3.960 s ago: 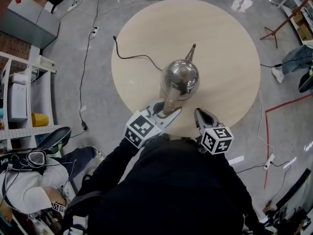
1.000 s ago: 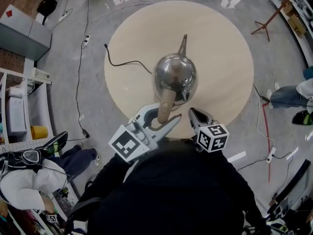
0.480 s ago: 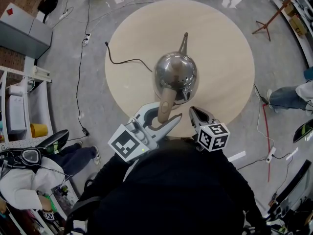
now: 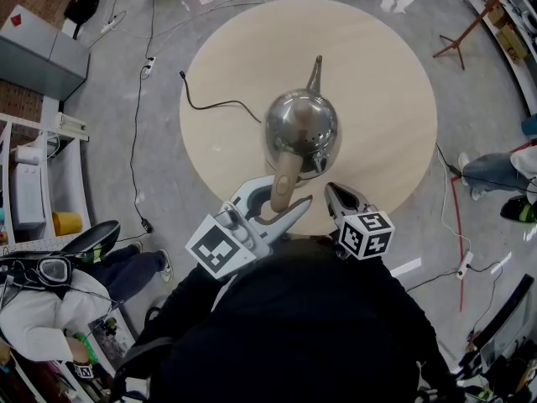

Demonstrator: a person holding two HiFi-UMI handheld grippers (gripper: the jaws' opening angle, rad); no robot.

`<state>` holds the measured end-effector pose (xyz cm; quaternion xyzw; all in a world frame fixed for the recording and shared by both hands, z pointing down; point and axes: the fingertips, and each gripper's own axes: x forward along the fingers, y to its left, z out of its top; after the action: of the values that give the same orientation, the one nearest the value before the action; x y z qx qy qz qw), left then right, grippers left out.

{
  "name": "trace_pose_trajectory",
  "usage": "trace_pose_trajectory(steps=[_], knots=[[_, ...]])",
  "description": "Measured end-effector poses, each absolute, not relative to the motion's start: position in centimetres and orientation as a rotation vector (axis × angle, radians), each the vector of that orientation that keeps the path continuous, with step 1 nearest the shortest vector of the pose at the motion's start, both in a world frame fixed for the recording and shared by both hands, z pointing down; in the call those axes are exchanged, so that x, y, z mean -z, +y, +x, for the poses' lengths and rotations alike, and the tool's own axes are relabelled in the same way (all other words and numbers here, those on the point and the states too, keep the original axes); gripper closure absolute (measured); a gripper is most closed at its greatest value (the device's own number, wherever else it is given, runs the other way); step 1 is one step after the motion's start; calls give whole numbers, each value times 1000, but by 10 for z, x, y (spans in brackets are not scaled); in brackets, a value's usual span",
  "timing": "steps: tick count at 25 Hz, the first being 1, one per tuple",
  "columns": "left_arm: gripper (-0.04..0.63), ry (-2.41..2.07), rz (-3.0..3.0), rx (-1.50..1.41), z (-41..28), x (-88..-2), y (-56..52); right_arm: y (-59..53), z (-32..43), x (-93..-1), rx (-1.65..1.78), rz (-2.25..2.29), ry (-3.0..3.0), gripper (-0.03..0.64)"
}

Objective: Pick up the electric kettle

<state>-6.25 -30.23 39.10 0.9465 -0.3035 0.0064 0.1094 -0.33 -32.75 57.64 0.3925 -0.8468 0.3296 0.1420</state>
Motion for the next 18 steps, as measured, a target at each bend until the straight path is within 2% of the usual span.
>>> trace_pose_trajectory(steps=[18], knots=[[459, -905, 2775, -28, -62, -394, -304, -324, -11, -571, -883, 1062, -2496, 602]])
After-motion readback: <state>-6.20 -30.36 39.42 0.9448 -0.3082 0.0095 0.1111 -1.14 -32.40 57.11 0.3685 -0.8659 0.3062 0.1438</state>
